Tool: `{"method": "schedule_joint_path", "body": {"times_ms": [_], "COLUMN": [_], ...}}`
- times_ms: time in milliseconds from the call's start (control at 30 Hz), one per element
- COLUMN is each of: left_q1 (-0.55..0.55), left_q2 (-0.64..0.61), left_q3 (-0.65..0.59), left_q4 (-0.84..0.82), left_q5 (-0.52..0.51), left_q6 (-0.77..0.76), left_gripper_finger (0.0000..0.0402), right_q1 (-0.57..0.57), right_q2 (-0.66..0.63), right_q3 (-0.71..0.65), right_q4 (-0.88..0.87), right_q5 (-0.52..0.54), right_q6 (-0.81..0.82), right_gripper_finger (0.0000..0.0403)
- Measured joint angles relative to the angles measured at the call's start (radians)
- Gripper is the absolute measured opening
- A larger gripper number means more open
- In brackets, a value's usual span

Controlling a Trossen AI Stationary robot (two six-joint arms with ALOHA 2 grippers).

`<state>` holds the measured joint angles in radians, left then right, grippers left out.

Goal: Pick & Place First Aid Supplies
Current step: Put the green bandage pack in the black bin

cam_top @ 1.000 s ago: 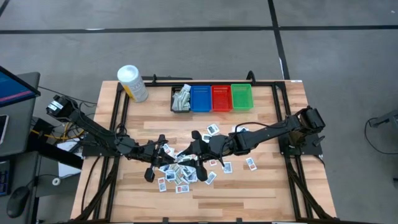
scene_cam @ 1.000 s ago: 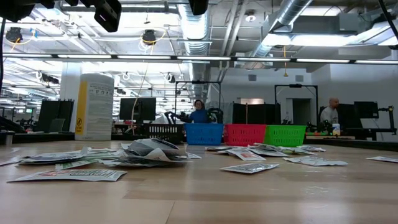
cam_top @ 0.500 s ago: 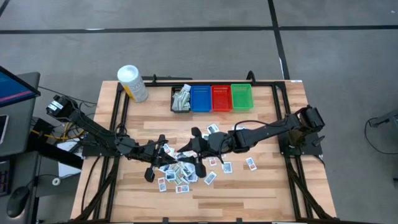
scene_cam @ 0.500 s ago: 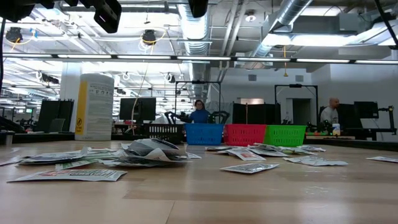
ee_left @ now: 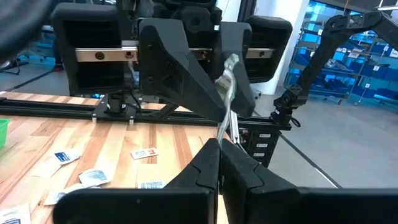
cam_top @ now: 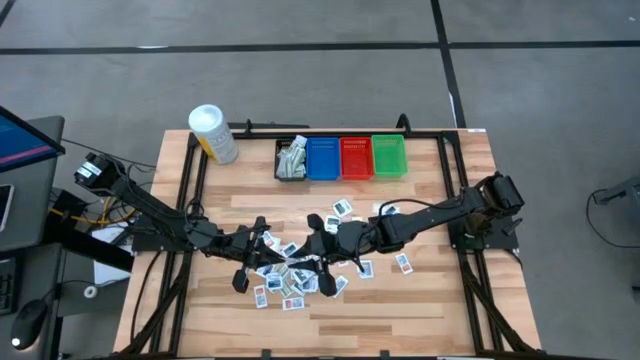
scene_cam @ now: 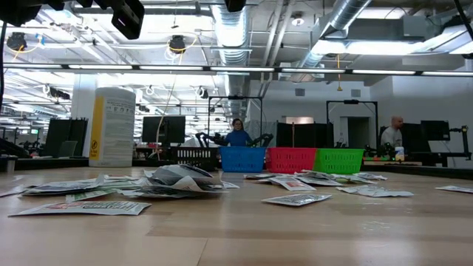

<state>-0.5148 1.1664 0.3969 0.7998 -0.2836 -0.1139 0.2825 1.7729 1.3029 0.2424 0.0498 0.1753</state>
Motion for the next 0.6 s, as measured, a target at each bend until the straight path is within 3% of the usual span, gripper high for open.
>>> {"method": "schedule_joint_path", "body": {"times_ms": [233, 600], "left_q1": [0.0, 0.0], "left_q2": [0.0, 0.0], "left_q3": [0.0, 0.0], "left_q4": [0.0, 0.0], "left_q5": [0.0, 0.0], "left_q6": [-0.003, -0.004], "left_gripper_finger": [0.0006, 0.0006], "right_q1": [-0.003, -0.003], "right_q2": [0.0, 0.0], "right_q3": [0.0, 0.0], "right_q4": [0.0, 0.0], "right_q5": [0.0, 0.0], "right_q6": [0.0, -0.001], "right_gripper_finger": [0.0007, 0.0007]}}
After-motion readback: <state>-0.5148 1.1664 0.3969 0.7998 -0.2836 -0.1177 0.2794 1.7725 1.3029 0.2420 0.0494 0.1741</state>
